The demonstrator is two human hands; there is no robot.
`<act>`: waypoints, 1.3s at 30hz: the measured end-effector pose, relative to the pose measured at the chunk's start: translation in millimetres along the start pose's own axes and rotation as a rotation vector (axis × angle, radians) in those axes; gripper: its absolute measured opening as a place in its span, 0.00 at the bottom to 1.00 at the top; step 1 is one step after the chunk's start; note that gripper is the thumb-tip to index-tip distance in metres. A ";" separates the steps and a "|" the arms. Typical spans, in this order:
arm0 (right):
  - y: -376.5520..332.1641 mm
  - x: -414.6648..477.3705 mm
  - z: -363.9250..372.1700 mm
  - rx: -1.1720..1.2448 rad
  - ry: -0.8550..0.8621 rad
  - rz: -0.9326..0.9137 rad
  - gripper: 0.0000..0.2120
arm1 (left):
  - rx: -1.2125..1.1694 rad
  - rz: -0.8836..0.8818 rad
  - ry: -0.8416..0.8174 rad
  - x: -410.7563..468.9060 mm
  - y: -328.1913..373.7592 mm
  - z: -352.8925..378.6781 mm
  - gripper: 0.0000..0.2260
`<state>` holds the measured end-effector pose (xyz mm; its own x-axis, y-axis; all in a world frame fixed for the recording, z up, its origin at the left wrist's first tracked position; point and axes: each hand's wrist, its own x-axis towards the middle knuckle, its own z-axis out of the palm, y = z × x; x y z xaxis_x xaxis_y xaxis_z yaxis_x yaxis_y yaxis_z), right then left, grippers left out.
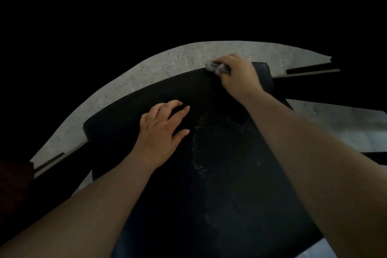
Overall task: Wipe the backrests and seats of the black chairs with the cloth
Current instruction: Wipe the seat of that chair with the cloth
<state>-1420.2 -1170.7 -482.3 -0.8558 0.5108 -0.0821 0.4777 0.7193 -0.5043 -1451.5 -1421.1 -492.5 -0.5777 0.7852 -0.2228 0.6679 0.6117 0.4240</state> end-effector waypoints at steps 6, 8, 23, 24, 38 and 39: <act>-2.8 -68.0 -24.2 0.038 -0.310 -0.165 0.14 | -0.001 -0.056 -0.039 0.4 7.5 -5.3 0.25; -2.3 -91.7 -39.4 0.120 -0.348 -0.147 0.13 | -0.016 -0.080 -0.045 -0.1 12.9 -7.9 0.26; -6.3 -90.2 -22.9 0.069 -0.366 -0.188 0.16 | -0.192 -0.277 0.106 -52.7 49.0 -22.6 0.23; -4.5 -101.0 -29.5 0.077 -0.369 -0.205 0.16 | -0.206 -0.275 0.111 -58.7 52.1 -23.0 0.23; -21.1 -110.6 -10.5 0.128 -0.406 -0.201 0.15 | -0.134 -0.290 -0.053 -79.9 36.9 -12.7 0.27; -18.8 -123.2 -18.9 0.129 -0.473 -0.218 0.15 | -0.141 -0.285 -0.055 -80.1 35.8 -13.7 0.27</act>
<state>-1320.0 -1238.2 -446.5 -0.9427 0.0670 -0.3268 0.2761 0.7065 -0.6516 -1387.6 -1463.5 -447.4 -0.7031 0.5908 -0.3959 0.4092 0.7914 0.4542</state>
